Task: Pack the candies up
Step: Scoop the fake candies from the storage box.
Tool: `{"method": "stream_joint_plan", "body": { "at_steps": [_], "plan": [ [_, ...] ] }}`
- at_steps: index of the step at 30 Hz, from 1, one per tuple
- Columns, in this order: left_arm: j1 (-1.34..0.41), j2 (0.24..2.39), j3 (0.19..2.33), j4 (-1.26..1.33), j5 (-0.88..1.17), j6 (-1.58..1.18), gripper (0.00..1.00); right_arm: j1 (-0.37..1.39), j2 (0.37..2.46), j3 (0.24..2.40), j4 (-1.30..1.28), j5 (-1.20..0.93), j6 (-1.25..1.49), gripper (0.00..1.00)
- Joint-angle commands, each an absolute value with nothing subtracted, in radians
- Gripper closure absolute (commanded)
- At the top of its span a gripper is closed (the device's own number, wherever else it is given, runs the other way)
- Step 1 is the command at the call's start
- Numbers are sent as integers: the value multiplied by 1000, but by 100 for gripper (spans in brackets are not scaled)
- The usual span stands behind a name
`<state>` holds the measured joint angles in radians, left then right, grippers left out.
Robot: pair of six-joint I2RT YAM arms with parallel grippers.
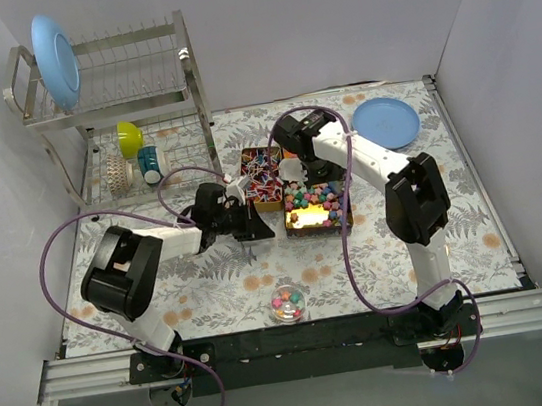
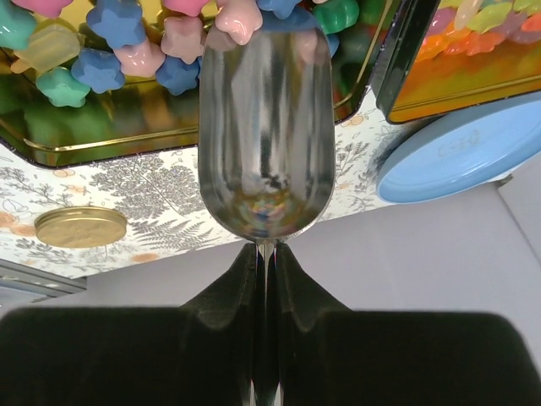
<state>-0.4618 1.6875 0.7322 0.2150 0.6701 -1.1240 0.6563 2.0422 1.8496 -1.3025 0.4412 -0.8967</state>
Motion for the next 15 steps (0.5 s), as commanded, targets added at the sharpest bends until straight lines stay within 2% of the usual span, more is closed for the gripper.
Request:
{"method": "stream_joint_plan", "body": {
  "at_steps": [1, 15],
  "plan": [
    [-482, 1715, 724, 298, 745, -1101, 100, 603, 2059, 1827, -1307, 342, -799, 99],
    [-502, 1769, 722, 388, 753, -1143, 100, 574, 2065, 1815, -1305, 264, -729, 99]
  ]
}}
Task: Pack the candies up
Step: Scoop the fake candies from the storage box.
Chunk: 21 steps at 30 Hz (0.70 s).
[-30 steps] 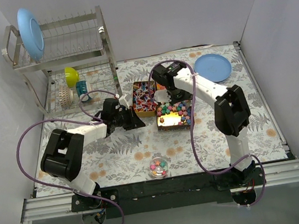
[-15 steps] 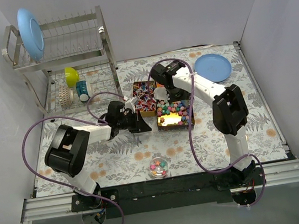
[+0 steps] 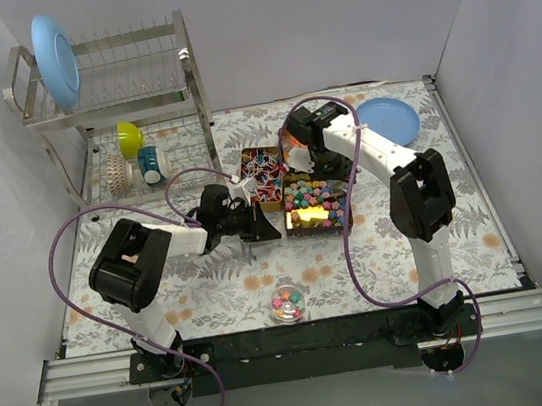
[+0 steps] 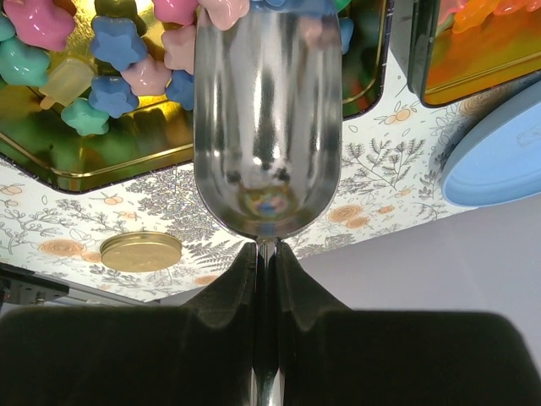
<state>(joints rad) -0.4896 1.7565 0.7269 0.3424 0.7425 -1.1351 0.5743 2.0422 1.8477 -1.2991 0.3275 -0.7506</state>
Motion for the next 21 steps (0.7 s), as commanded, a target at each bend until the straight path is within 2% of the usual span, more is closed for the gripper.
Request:
{"method": "stream_joint_plan", "body": {
  "at_steps": [1, 21],
  "plan": [
    [-505, 1770, 723, 390, 752, -1143, 100, 575, 2065, 1816, -1305, 261, -730, 99],
    [-509, 1822, 765, 410, 724, -1173, 100, 621, 2140, 1876, -1307, 272, -744, 99]
  ]
}}
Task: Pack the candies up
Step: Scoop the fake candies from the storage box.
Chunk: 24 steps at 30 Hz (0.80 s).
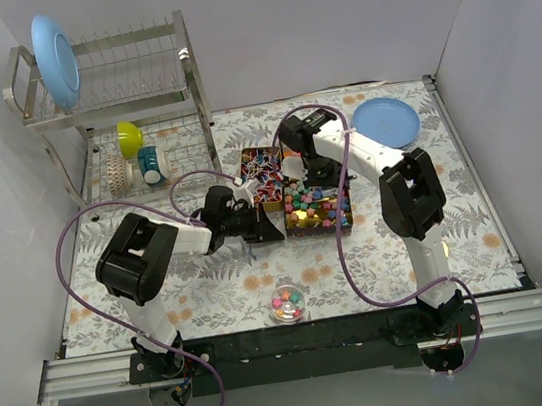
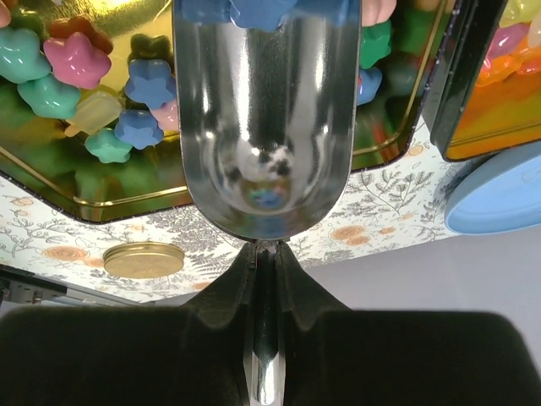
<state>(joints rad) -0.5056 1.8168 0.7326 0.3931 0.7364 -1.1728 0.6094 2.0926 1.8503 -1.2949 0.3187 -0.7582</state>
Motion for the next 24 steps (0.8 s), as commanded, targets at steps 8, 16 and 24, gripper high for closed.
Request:
{"method": "stream_joint_plan", "body": {
  "at_steps": [8, 16, 24],
  "plan": [
    [-509, 1862, 799, 419, 719, -1200, 100, 652, 2212, 1953, -1307, 226, -712, 99],
    [-509, 1884, 833, 403, 701, -1198, 100, 657, 2279, 2037, -1301, 172, -696, 99],
    [-508, 1841, 831, 353, 686, -1172, 100, 623, 2252, 1950, -1203, 17, -702, 99]
  ]
}}
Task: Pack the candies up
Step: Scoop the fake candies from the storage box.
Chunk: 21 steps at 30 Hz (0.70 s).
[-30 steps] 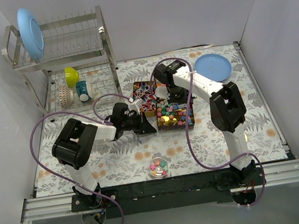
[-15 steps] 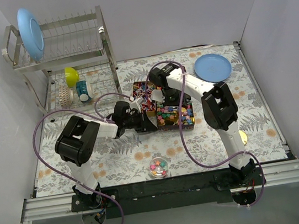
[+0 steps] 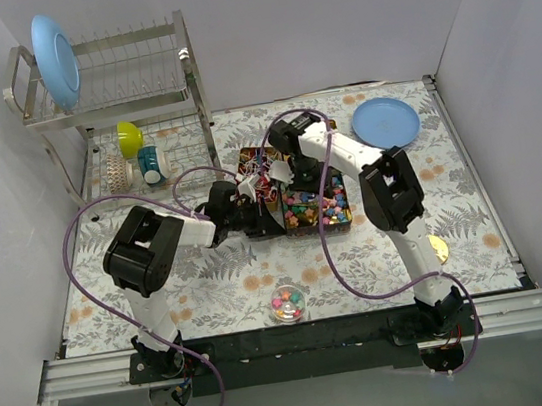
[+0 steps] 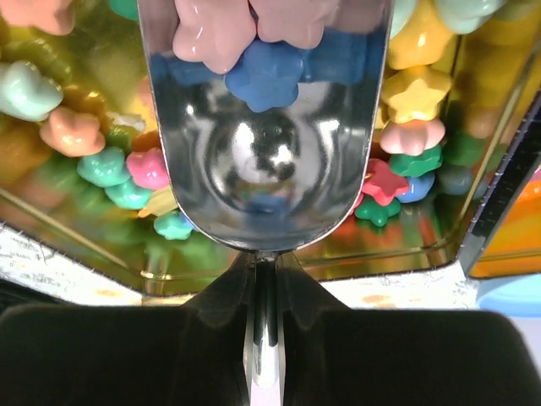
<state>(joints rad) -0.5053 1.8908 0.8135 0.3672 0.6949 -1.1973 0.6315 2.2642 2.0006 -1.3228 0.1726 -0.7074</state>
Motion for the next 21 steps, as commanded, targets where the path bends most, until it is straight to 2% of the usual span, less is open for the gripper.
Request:
{"method": "stream_joint_plan", "body": {
  "at_steps": [1, 2, 6, 13, 21],
  "plan": [
    [-506, 1824, 821, 354, 684, -1167, 100, 621, 2206, 1906, -1124, 11, -712, 99],
    [-506, 1818, 818, 351, 681, -1164, 100, 621, 2182, 1808, -1089, 8, -724, 99],
    [-505, 1796, 818, 330, 680, -1152, 100, 617, 2092, 1654, -968, -55, -713, 99],
    [-500, 1770, 839, 264, 684, -1120, 100, 604, 2013, 1520, -844, -123, -620, 99],
    [-479, 1694, 885, 125, 724, -1060, 100, 577, 1907, 1387, -673, -176, -640, 99]
  ]
}}
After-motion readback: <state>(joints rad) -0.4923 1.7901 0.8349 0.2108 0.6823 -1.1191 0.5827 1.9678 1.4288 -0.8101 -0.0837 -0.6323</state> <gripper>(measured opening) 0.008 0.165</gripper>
